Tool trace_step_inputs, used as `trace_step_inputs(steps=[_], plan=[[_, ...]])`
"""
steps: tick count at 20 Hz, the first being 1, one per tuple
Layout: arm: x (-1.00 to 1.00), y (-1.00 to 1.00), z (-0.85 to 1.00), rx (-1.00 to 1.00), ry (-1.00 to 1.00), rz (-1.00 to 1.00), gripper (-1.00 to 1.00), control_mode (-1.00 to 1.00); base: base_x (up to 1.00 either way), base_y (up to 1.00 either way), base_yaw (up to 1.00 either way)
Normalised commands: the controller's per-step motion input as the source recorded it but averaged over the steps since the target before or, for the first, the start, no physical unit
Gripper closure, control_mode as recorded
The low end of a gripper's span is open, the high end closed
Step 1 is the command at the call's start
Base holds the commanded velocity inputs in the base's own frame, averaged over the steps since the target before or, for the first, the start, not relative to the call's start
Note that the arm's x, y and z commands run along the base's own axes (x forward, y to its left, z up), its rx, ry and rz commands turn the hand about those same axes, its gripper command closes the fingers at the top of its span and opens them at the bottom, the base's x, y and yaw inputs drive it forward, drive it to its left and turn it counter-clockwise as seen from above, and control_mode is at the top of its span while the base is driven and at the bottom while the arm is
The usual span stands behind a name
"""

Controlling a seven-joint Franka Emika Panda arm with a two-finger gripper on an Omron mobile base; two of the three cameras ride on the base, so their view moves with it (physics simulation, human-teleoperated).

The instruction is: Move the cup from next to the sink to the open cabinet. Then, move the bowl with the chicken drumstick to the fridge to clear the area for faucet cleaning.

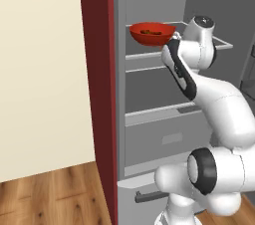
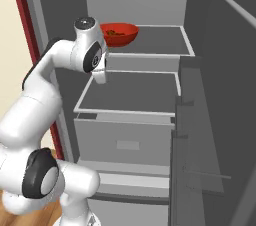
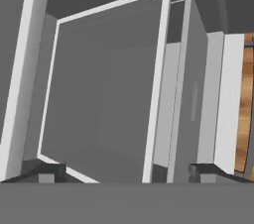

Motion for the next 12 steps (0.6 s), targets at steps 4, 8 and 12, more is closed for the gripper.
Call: trace_step_inputs(steps=[4,8,12], plan=[[-1.0,0.0,-0.87,0.0,0.16,0.01,-1.0,-1.0,0.0,0.0,0.0],[-0.82,0.08,-0.41,0.0,0.07,0.16,-1.0,-1.0,0.0,0.0,0.0],[-0.16,0.11,-0.11,0.0,0.01,0.11,-1.0,1.0,-0.4,0.38,0.56]])
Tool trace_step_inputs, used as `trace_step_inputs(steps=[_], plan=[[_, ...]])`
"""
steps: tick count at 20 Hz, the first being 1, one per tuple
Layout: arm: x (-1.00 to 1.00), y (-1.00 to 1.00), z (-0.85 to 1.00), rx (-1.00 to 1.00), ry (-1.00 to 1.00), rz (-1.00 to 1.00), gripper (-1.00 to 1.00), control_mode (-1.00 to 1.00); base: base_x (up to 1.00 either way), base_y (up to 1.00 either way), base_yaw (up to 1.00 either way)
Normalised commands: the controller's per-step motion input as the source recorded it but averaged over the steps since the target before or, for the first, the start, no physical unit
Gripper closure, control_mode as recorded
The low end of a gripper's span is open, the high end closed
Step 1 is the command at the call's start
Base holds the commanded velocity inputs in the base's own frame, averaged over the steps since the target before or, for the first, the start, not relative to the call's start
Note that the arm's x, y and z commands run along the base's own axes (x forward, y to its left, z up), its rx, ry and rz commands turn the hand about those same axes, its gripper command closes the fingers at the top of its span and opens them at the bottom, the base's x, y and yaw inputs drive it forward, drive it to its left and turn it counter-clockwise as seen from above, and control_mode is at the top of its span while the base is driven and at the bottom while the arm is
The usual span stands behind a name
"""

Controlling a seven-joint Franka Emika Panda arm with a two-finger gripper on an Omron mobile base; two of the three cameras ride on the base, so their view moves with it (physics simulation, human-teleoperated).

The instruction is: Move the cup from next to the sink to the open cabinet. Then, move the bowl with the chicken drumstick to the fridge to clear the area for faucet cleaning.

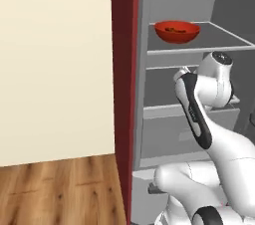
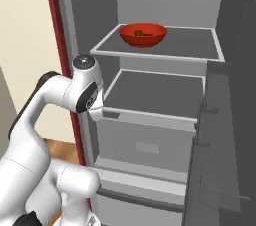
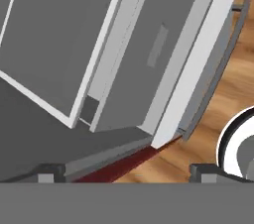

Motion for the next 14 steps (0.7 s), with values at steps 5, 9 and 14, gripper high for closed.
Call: trace_step_inputs(steps=[5,9,14], plan=[[0.0,0.0,0.0,0.0,0.0,0.0,-1.0,1.0,-0.13,0.47,0.9],[0.0,0.0,0.0,0.0,0.0,0.0,-1.0,1.0,-0.12,0.44,0.91],[0.0,0.0,0.0,0.0,0.0,0.0,-1.0,1.0,-0.09,0.37,0.93]])
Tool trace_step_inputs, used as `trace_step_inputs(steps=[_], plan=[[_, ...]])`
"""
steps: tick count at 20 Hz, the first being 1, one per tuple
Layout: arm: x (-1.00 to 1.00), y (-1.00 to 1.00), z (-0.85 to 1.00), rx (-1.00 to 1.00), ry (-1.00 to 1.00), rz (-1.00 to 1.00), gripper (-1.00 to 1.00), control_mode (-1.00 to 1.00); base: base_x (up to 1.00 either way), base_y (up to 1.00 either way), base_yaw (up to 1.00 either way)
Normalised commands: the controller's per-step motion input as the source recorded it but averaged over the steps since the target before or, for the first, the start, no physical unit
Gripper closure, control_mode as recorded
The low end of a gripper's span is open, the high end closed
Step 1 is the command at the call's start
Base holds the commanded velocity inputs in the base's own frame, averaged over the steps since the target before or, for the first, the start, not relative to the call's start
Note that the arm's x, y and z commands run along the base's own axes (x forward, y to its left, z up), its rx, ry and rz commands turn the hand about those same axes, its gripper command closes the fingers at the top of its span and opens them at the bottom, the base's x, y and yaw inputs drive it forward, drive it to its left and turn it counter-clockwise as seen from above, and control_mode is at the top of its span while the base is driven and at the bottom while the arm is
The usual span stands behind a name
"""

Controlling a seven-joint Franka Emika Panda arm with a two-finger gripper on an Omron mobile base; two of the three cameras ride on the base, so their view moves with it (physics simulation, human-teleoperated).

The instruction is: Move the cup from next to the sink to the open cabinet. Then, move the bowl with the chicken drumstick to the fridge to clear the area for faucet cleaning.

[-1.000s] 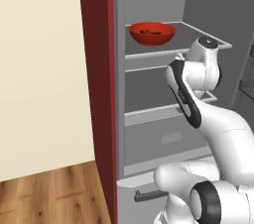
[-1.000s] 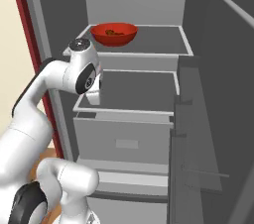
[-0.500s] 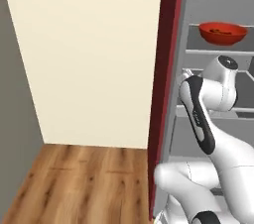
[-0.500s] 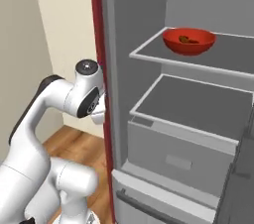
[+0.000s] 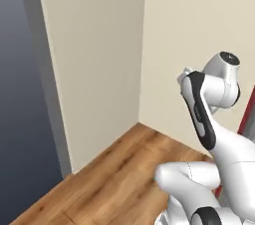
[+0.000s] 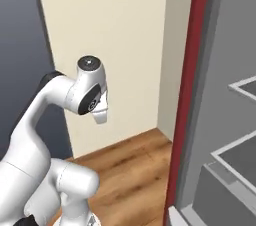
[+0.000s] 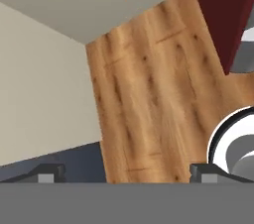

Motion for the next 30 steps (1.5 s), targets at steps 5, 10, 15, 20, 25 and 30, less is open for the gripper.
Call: trace_step_inputs(steps=[5,10,15,20,25,30], plan=[[0.0,0.0,0.0,0.0,0.0,0.0,-1.0,1.0,-0.05,0.35,0.93],[0.0,0.0,0.0,0.0,0.0,0.0,-1.0,1.0,-0.04,0.31,0.94],[0.0,0.0,0.0,0.0,0.0,0.0,-1.0,1.0,0.0,0.25,0.95],[0.0,0.0,0.0,0.0,0.0,0.0,-1.0,1.0,0.0,0.22,0.95],[0.0,0.0,0.0,0.0,0.0,0.0,-1.0,1.0,0.0,0.18,0.92],[0.0,0.0,0.0,0.0,0.0,0.0,-1.0,1.0,0.19,0.16,0.85]])
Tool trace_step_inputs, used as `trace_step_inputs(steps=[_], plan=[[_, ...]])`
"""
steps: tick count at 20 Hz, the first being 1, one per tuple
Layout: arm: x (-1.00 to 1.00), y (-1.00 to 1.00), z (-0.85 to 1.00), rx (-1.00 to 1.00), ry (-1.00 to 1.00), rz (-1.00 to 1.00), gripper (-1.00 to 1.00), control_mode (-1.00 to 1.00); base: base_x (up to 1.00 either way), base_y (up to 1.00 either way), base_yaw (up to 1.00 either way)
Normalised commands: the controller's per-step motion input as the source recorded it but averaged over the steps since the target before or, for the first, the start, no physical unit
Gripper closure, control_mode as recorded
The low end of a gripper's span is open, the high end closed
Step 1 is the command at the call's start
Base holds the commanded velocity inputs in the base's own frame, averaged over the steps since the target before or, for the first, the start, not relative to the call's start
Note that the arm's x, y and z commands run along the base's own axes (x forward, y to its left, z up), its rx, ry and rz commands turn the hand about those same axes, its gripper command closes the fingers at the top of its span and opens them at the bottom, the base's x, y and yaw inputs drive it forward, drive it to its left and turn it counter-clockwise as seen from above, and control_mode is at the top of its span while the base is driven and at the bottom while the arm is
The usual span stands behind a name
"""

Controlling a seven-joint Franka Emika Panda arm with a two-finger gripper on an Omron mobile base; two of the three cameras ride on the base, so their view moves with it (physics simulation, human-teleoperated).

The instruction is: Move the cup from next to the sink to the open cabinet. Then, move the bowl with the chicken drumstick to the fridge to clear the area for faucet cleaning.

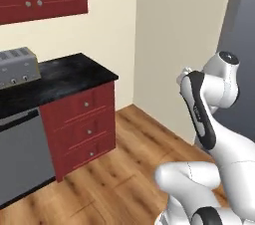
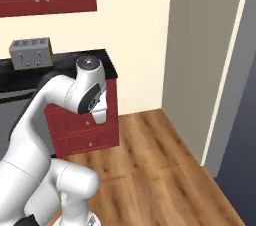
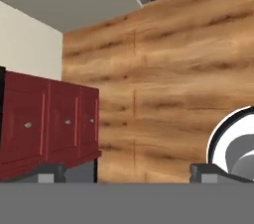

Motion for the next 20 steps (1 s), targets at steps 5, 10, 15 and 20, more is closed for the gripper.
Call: trace_step_inputs(steps=[5,10,15,20], plan=[[0.0,0.0,0.0,0.0,0.0,0.0,-1.0,1.0,0.47,0.22,0.74],[0.0,0.0,0.0,0.0,0.0,0.0,-1.0,1.0,0.94,0.78,0.31],[0.0,0.0,0.0,0.0,0.0,0.0,-1.0,1.0,1.0,1.0,0.0],[0.0,0.0,0.0,0.0,0.0,0.0,-1.0,1.0,1.0,1.0,0.0]])
